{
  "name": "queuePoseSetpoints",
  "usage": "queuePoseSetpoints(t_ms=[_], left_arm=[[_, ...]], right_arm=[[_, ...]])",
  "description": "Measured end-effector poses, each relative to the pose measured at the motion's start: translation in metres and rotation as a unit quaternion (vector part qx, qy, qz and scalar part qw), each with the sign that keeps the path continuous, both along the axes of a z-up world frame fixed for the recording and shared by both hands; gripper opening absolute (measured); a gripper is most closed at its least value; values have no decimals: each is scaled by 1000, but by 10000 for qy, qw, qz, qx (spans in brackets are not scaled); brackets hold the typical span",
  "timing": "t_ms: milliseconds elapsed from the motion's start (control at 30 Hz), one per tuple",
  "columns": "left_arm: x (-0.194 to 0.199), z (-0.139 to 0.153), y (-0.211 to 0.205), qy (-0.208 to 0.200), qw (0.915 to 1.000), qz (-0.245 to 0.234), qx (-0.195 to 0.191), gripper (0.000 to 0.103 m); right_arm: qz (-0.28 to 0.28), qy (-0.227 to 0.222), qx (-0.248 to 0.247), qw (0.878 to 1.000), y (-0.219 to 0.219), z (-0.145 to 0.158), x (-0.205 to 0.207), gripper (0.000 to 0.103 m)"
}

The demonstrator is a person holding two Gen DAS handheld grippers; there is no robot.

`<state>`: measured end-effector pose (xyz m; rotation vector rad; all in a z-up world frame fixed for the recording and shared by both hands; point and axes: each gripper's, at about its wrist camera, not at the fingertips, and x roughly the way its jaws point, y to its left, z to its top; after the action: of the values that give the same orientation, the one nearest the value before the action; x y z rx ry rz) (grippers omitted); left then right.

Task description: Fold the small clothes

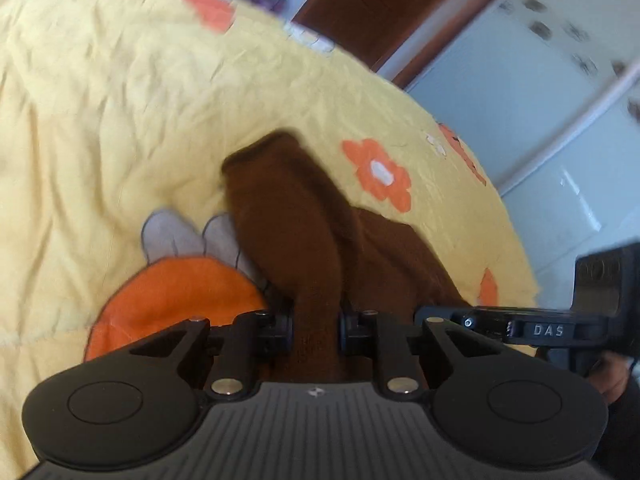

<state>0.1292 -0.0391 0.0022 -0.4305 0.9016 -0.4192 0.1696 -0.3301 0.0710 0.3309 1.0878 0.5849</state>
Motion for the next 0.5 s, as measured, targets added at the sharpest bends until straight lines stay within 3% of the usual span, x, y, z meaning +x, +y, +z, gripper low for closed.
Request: queuePoseSetpoints(t_ms=[67, 200, 333, 400, 467, 500], left_arm=[[-6, 9, -6, -275, 9992, -59, 284, 15], [-2, 36, 6, -790, 9957, -32, 476, 14], [17, 56, 24, -1148, 9885, 316, 928, 15], [21, 51, 28, -1173, 9824, 401, 1399, 19], [7, 48, 34, -1110, 9796, 396, 1625, 20], [-11, 50, 36, -1279, 9766, 306, 1700, 21]], right_arm=[[3, -78, 128, 9999, -3, 2, -2, 28], [-61, -421, 638, 9971, 0, 18, 1, 25], [-293, -676, 1151, 9906, 19, 27, 23, 24], [-492, -554, 1002, 9922, 30, 19, 34, 34], [-652, -329, 752, 9945, 35, 14, 32, 60], [-682, -367, 780, 9939, 31, 16, 24, 63]])
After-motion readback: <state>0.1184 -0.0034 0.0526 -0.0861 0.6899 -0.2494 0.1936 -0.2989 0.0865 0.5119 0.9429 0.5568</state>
